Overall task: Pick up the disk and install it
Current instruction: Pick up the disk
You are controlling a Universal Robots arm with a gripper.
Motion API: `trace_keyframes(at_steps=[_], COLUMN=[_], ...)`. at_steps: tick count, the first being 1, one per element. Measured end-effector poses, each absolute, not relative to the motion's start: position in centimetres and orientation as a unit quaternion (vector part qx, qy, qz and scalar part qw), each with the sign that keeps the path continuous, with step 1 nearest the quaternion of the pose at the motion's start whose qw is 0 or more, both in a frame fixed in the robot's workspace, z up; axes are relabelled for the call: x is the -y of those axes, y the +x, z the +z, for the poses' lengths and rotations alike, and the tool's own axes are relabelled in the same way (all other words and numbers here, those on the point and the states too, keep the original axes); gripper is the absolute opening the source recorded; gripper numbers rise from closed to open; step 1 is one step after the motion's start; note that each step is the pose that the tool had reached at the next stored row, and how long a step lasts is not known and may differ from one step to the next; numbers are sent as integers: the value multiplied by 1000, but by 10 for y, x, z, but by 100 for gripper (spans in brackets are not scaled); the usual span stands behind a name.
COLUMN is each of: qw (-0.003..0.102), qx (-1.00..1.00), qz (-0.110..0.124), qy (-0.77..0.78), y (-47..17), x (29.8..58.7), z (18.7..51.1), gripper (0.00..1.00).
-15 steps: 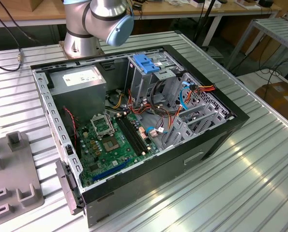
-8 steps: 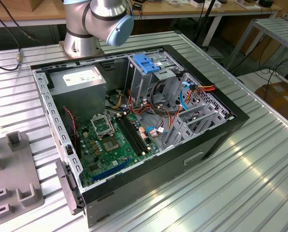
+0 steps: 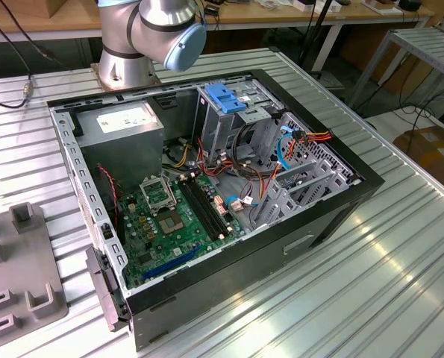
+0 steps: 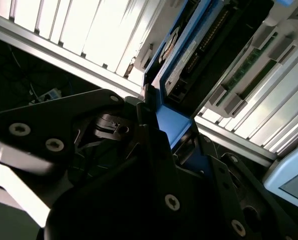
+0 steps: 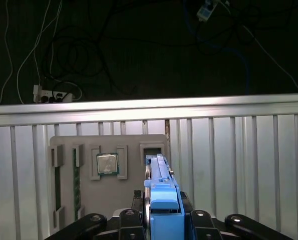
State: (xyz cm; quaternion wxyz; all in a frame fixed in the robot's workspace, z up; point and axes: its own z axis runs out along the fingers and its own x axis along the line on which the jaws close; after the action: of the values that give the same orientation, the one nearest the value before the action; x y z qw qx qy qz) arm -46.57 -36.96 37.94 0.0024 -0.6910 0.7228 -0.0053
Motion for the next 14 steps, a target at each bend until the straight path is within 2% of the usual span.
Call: trace_keyframes(at_steps=[14], qw=[3], qx=[-723], qz=[-4], qy=[-691], y=[-466], x=[370], z=[393], gripper=[37])
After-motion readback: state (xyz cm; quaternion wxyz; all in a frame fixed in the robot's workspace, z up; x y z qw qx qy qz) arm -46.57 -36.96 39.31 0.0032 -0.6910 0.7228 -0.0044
